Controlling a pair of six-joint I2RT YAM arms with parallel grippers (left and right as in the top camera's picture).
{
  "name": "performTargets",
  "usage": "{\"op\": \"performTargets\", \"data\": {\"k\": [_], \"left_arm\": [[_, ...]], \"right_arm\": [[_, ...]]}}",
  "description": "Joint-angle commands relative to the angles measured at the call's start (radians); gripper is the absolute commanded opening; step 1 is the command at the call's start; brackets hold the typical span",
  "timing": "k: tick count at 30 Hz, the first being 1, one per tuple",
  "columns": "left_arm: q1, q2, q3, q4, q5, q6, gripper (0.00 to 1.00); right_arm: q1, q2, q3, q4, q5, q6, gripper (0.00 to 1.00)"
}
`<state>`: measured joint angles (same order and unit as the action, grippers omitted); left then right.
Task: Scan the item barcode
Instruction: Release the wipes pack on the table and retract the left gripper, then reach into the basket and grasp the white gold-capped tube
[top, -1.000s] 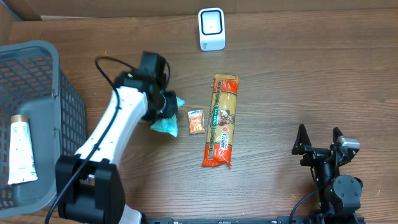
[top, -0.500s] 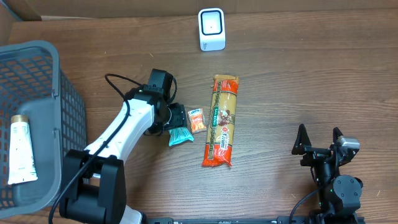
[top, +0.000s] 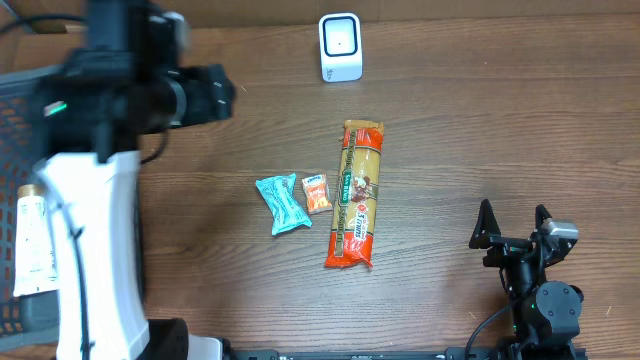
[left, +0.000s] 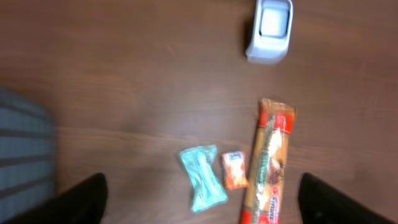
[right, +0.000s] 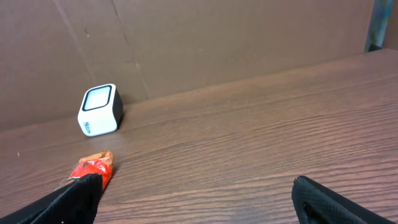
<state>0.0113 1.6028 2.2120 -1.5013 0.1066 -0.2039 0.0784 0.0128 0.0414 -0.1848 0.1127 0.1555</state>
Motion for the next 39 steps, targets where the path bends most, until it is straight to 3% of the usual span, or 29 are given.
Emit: {"op": "performTargets", "data": {"k": [1,8,17,24,29,34,39], "left_arm": [[0.106,-0.008,0.168,-0.068,-0.079,0.051,1.00],[0.337,-0.009,0.307,-0.134,-0.081,0.051,1.00],[0.737,0.019,0.259,-0.134,-0.062,0.011,0.98],[0.819,0.018,0.116,-0.108,-0.063,0.045,0.95],[0.813,0.019,-0.080,0.040,-0.090,0.064,0.96],[0.798,0.020,-0.323,0.342,-0.080,0.225,0.94],[0.779,0.047,-0.500,0.576,-0.084,0.371,0.99]], "right_arm": [[0.000,-0.010,0.019,-0.009,0.018,-0.006,1.00],[0.000,-0.010,0.019,-0.009,0.018,-0.005,1.00],[0.000,-0.010,0.019,-0.009,0.018,-0.005,1.00],[0.000,-0.010,0.019,-0.009,0.018,-0.005,1.00],[0.000,-0.010,0.019,-0.009,0.018,-0.005,1.00],[0.000,-0.010,0.019,-0.009,0.018,-0.005,1.00],[0.000,-0.010,0.019,-0.009,0.018,-0.005,1.00]]}}
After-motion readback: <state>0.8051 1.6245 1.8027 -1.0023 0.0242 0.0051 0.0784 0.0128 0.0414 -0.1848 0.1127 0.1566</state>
